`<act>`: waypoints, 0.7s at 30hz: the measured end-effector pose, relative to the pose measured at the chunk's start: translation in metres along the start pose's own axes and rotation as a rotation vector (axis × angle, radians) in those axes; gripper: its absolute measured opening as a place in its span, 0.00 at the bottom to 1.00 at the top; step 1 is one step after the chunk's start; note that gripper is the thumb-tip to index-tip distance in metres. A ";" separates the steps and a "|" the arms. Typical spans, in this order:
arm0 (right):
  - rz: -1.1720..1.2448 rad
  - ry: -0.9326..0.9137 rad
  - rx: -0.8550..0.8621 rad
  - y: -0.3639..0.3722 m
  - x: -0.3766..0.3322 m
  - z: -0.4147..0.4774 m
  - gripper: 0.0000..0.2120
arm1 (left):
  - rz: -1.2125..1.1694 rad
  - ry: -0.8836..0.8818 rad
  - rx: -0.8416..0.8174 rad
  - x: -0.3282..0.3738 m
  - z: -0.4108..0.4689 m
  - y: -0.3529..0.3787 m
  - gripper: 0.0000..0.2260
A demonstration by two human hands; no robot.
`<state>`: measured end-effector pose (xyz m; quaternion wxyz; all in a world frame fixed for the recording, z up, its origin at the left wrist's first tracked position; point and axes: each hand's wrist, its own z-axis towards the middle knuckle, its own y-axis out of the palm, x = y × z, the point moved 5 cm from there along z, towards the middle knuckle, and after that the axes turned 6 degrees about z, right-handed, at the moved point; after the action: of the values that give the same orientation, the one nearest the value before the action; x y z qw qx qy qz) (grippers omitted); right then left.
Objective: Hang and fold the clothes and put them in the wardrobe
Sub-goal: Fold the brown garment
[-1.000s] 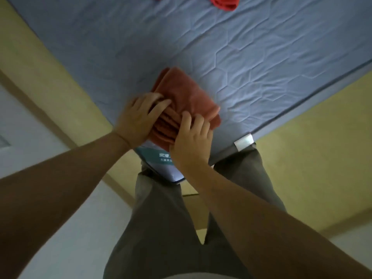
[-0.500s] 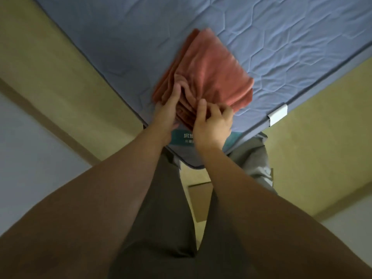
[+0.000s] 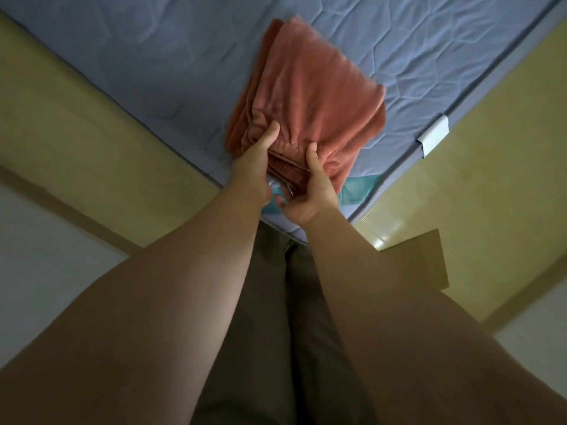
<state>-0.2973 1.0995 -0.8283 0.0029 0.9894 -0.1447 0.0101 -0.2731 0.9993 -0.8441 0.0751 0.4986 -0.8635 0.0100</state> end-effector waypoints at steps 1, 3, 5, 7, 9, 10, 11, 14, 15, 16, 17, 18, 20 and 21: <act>0.037 -0.022 -0.024 -0.001 -0.002 0.005 0.29 | -0.006 0.015 -0.026 -0.002 0.005 -0.003 0.37; 0.114 -0.037 -0.075 -0.002 -0.004 0.012 0.27 | -0.023 0.043 -0.073 -0.005 0.011 -0.008 0.39; 0.138 -0.060 -0.121 -0.002 -0.005 0.012 0.25 | -0.086 0.050 -0.098 -0.009 0.012 -0.011 0.36; 0.126 -0.095 -0.127 -0.003 -0.006 0.005 0.19 | -0.129 0.076 -0.060 -0.009 0.006 -0.013 0.29; 0.098 -0.118 -0.097 -0.002 -0.008 -0.015 0.17 | -0.141 0.108 -0.017 -0.005 -0.010 -0.012 0.25; 0.076 -0.128 -0.076 -0.001 -0.010 -0.029 0.19 | -0.146 0.117 -0.013 -0.001 -0.022 -0.009 0.24; 0.051 -0.136 -0.055 0.000 -0.013 -0.045 0.20 | -0.146 0.121 -0.015 0.004 -0.036 -0.004 0.23; -0.007 -0.140 -0.008 0.005 -0.021 -0.104 0.22 | -0.131 0.131 -0.023 0.017 -0.094 0.011 0.20; -0.027 -0.144 0.005 0.008 -0.023 -0.125 0.24 | -0.134 0.142 -0.017 0.020 -0.115 0.012 0.19; -0.052 -0.155 0.013 0.010 -0.024 -0.146 0.26 | -0.144 0.153 -0.001 0.023 -0.135 0.013 0.18; -0.081 -0.168 0.015 0.013 -0.024 -0.167 0.29 | -0.165 0.161 0.021 0.025 -0.158 0.011 0.18; -0.118 -0.185 0.007 0.016 -0.024 -0.189 0.31 | -0.198 0.168 0.038 0.028 -0.181 0.009 0.17; -0.205 -0.226 -0.033 0.027 -0.020 -0.235 0.32 | -0.265 0.199 0.052 0.037 -0.232 0.000 0.17; -0.251 -0.245 -0.060 0.034 -0.016 -0.259 0.31 | -0.304 0.233 0.062 0.044 -0.257 -0.008 0.16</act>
<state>-0.3277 1.0740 -0.5698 0.0162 0.9930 -0.0195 -0.1154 -0.2574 0.9813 -0.5839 0.1598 0.6208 -0.7630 0.0826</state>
